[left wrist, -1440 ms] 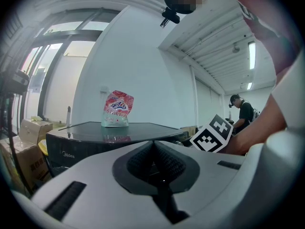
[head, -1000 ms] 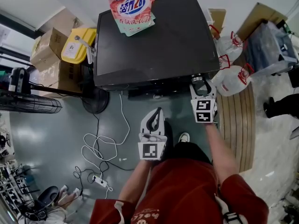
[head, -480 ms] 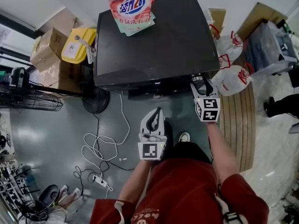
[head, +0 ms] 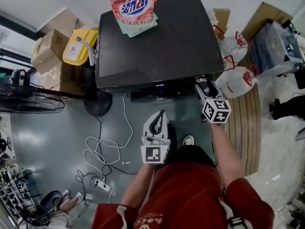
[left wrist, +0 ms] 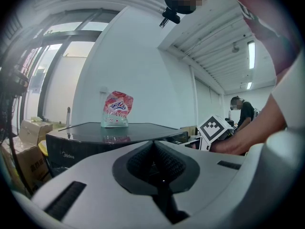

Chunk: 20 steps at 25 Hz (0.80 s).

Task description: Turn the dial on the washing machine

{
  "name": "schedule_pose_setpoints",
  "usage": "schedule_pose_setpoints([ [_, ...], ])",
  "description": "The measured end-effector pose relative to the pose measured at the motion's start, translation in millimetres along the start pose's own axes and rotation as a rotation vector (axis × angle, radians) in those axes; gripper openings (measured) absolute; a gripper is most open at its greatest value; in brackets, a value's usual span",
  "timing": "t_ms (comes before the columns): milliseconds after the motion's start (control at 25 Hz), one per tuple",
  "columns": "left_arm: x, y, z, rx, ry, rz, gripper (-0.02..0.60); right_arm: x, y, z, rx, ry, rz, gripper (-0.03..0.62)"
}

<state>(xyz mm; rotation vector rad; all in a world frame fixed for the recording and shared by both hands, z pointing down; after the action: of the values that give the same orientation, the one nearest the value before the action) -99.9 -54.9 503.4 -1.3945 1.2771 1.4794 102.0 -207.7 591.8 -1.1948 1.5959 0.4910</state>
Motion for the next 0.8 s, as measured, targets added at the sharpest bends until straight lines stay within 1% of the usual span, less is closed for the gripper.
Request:
schedule_pose_setpoints([
  [120,-1,0,0,0.005,0.016,0.001,0.009,-1,0,-1,-0.002,-0.006,-0.004,0.264],
  [320,1,0,0,0.003,0.0,-0.001,0.009,-2,2,-1,-0.024,-0.008,-0.007,0.275],
  [600,2,-1,6,0.02,0.014,-0.011,0.009,-10,2,3,-0.047,0.032,-0.01,0.288],
  [800,4,-9,13,0.038,0.025,-0.009,0.009,-20,-1,21,-0.064,0.058,-0.015,0.288],
])
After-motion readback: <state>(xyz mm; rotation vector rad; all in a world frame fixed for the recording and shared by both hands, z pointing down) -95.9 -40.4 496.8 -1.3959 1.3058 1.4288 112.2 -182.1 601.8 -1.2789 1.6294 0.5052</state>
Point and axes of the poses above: the fingertips, and each gripper's own axes: z backward along the fingers, y to its left, x out of its top, the point moved 6 cm from there along z, backward along the fingers, and after that the axes turned 7 degrees about z, right-handed, at the moved point
